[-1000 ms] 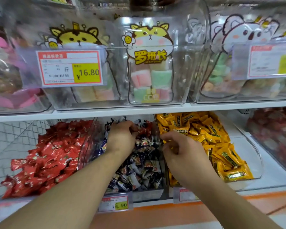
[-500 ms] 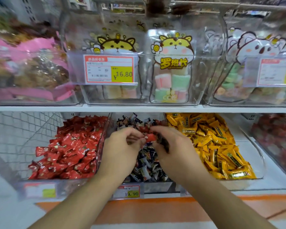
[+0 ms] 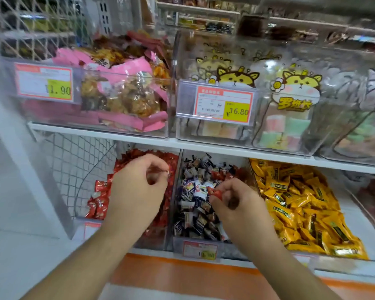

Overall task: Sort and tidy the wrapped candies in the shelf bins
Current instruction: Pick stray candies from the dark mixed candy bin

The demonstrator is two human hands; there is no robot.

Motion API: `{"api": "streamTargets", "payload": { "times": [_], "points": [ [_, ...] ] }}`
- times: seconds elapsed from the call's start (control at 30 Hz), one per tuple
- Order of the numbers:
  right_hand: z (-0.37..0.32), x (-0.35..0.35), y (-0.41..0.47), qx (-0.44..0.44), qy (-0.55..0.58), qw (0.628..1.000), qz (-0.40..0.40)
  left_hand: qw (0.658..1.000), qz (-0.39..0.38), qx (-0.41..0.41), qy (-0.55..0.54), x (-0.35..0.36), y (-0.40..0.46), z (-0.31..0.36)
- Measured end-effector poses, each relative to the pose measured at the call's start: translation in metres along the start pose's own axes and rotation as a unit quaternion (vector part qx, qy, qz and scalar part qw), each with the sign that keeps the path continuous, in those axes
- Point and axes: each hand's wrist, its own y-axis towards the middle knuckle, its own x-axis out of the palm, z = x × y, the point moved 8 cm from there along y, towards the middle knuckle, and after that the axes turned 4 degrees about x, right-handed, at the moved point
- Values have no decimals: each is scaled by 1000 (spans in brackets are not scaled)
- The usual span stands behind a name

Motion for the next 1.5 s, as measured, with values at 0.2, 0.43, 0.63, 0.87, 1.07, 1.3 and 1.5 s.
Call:
{"api": "streamTargets", "payload": {
  "times": [0.2, 0.43, 0.63, 0.87, 1.07, 1.3, 1.5],
  "points": [
    [-26, 37, 14, 6, 83, 996, -23, 996, -8, -28, 79, -18, 6, -32],
    [-56, 70, 31, -29, 33, 996, -82, 997, -8, -49, 67, -27, 6, -41],
    [-28, 20, 17, -30, -71, 997, -13, 998, -21, -24, 61, -18, -2, -22],
    [28, -73, 20, 25, -174, 982, 69, 986, -127, 101, 27, 60, -27, 47],
    [70, -81, 17, 31, -79, 996, 41, 980, -189, 61, 21, 153, -10, 39],
    [85, -82, 20, 8, -39, 999, 29, 957, -251, 70, 128, 245, 46, 21],
    [90, -81, 22, 12, -24, 999, 21, 927, -306, 53, 212, 281, 62, 12]
  ]
}}
